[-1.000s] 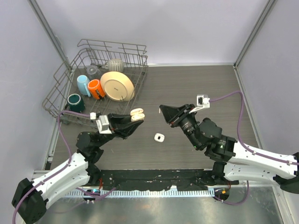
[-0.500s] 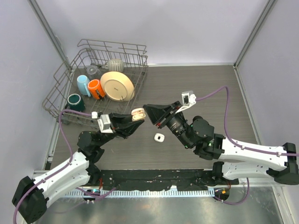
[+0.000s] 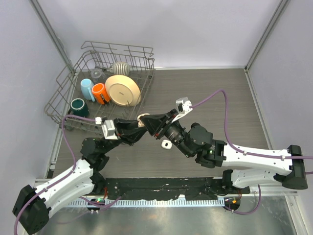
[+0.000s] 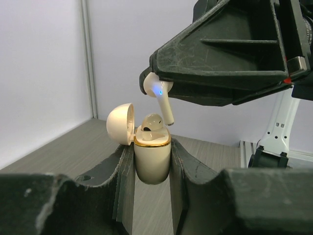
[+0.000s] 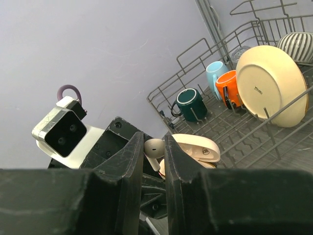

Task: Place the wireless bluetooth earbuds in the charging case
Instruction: Place the earbud in the charging case.

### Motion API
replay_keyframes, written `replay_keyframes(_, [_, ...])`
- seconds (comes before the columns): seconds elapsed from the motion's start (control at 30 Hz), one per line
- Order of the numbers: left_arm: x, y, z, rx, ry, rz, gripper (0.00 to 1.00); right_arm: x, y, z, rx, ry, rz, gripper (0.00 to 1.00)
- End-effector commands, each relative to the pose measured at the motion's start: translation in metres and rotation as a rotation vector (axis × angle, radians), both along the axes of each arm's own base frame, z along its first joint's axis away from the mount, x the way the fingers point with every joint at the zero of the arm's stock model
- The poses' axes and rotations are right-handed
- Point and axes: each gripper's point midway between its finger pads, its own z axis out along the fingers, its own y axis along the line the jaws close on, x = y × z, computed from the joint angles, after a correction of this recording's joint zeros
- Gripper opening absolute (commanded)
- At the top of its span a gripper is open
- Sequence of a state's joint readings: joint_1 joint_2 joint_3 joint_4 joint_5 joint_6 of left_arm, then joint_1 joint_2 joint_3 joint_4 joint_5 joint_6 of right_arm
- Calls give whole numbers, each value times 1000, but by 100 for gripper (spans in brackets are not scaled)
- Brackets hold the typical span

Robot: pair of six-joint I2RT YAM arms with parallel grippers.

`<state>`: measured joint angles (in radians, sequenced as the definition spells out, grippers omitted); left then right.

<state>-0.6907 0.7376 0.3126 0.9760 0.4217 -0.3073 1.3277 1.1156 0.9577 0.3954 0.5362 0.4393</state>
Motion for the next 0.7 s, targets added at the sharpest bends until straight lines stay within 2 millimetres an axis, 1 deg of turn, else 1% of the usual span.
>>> replay_keyframes(0.0, [-7,5,23,-53,-70,-3,0,-1,-5,27,55,-31,-21,1])
replay_keyframes(0.27, [-9,4,26,-59,-78,-17,0,3,1,8,-16,-32,-83,1])
replay_keyframes(0.5, [-11,4,24,-61,-71,-27,0,8,-8,8,14,-25,-128,1])
replay_keyframes(0.67, [-12,4,24,-63,-71,-31,0,10,-9,7,18,-20,-138,1])
